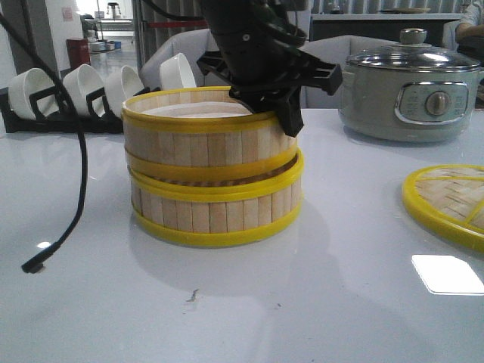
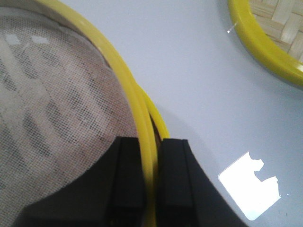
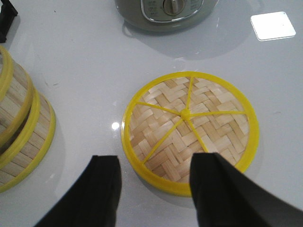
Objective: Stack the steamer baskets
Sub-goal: 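Lift the basket and lower it onto the centre steamer basket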
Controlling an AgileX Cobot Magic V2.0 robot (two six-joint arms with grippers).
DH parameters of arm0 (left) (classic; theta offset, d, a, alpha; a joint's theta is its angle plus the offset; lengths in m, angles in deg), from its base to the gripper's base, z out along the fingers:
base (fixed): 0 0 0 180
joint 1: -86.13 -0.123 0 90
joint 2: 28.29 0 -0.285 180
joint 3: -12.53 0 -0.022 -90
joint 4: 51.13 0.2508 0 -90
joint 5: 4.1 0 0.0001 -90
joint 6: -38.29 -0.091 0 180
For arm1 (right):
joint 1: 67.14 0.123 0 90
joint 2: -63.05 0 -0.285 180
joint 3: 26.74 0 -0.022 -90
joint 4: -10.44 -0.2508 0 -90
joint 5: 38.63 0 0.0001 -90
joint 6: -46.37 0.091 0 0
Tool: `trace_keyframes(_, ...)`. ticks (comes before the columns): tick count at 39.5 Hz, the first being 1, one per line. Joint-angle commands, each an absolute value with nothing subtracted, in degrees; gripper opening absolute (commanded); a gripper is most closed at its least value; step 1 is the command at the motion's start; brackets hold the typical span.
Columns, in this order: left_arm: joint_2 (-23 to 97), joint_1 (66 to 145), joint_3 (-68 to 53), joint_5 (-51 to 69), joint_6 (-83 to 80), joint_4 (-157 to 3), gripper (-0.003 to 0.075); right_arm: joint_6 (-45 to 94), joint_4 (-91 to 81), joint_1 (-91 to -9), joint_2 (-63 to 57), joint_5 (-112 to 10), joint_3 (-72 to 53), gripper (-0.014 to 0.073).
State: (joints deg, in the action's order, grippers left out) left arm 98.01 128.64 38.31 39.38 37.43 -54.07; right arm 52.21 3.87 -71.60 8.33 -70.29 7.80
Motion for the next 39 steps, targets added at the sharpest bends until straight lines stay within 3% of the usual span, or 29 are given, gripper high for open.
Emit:
trace_keyframes(1, 94.99, 128.96, 40.52, 36.47, 37.31, -54.5, 0.0085, 51.94, 3.55, -71.71, 8.59, -65.85, 5.75, 0.0444)
trace_keyframes(39, 95.08, 128.96, 40.6, 41.02, 37.31, -59.28, 0.0085, 51.94, 3.55, -71.71, 8.59, -65.85, 5.75, 0.0444)
